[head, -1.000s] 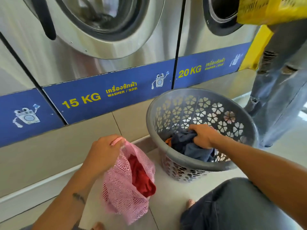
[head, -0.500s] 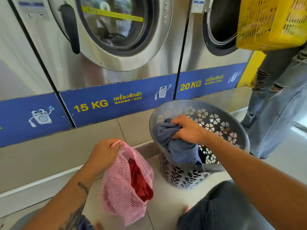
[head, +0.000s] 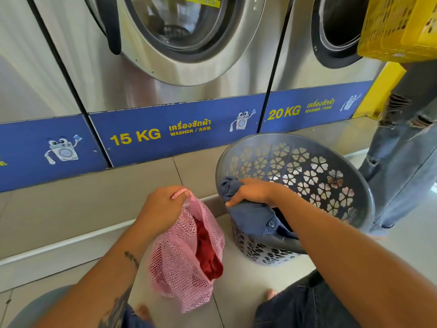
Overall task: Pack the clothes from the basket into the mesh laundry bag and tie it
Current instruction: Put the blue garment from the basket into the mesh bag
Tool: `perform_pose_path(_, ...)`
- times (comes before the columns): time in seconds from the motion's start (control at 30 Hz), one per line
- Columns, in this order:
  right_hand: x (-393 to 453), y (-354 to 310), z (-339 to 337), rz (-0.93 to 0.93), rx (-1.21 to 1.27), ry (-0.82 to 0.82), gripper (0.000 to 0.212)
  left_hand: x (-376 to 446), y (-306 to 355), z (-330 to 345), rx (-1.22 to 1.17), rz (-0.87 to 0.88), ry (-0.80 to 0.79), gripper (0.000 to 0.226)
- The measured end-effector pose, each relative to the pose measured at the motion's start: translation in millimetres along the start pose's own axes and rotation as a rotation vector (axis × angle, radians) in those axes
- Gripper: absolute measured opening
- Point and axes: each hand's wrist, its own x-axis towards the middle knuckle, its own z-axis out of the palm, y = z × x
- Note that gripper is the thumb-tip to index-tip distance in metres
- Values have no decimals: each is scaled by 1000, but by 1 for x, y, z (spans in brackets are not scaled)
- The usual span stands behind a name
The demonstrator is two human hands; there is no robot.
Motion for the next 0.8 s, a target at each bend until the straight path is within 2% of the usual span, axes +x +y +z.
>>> perform_pose_path(0.13,1,-5,-2,-75,-110,147,18,-1,3,-1,19,-17,16,25)
perform_pose_path(0.27,-8,3,-13,-108,-211,294,26,-3,2,-4,16,-14,36,23)
perform_pose_path(0.4,-36,-11,-22,-210,-227,545,15,-8,1,-8,5,-32,52,23)
perform_pose_path(0.53,-78,-62,-22,-465,22,712,14,-13,2,-11,-71,-94,80,22)
perform_pose_path(0.6,-102,-89,-12,-615,213,686,11,-14,-3,-12,-80,-123,112,20)
perform_pose_path(0.67,-117,-104,6,-711,400,606,23,-15,-5,-16,-92,-142,122,18)
perform_pose_path(0.73,-115,-104,35,-707,544,501,27,-17,2,-25,-175,-46,203,28)
perform_pose_path(0.8,-96,-91,70,-641,653,395,10,-12,-4,-33,-336,40,87,44)
